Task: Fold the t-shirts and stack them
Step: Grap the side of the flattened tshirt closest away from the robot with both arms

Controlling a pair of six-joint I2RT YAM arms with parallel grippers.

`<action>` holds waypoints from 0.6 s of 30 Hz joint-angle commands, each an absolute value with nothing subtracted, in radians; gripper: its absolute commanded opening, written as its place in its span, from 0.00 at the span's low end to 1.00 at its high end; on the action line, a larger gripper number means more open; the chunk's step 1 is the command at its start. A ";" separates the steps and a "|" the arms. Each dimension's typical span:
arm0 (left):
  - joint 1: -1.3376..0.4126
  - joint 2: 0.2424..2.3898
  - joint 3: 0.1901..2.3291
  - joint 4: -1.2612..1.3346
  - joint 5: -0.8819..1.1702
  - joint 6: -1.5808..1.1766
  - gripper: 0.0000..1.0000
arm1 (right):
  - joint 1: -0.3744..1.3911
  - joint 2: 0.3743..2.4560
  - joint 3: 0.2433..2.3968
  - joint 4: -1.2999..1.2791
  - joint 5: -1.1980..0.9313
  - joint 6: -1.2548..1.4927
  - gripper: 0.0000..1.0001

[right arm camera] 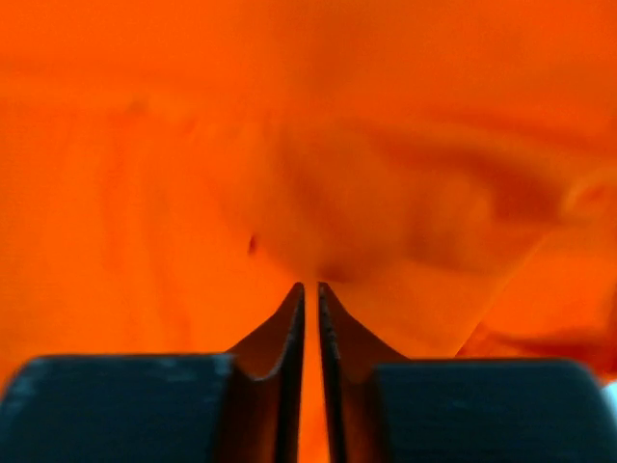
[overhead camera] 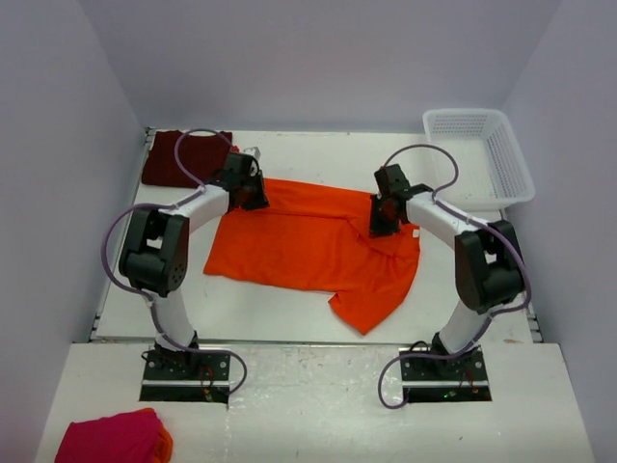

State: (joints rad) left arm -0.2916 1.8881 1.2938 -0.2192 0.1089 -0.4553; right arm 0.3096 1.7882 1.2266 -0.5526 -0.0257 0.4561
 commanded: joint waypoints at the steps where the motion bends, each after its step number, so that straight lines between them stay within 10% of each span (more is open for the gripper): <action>1: -0.291 1.755 1.185 -0.144 0.077 -0.535 0.00 | 0.422 1.588 1.125 -0.482 0.024 0.483 0.15; 9: -0.298 1.623 1.048 -0.132 -0.006 -0.545 0.00 | 0.612 1.313 0.885 -0.568 0.133 0.615 0.32; 13: -0.360 1.611 1.025 -0.051 0.191 -0.535 0.00 | 0.675 1.208 0.795 -0.563 0.132 0.667 0.00; 18: -0.553 1.687 1.077 0.052 0.481 -0.537 0.00 | 0.759 1.097 0.759 -0.621 0.238 0.745 0.00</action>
State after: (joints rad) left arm -0.4351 1.6531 1.0424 -0.0639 0.2619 -0.5312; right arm 0.7311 1.1728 0.7654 -0.5919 0.1375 0.6601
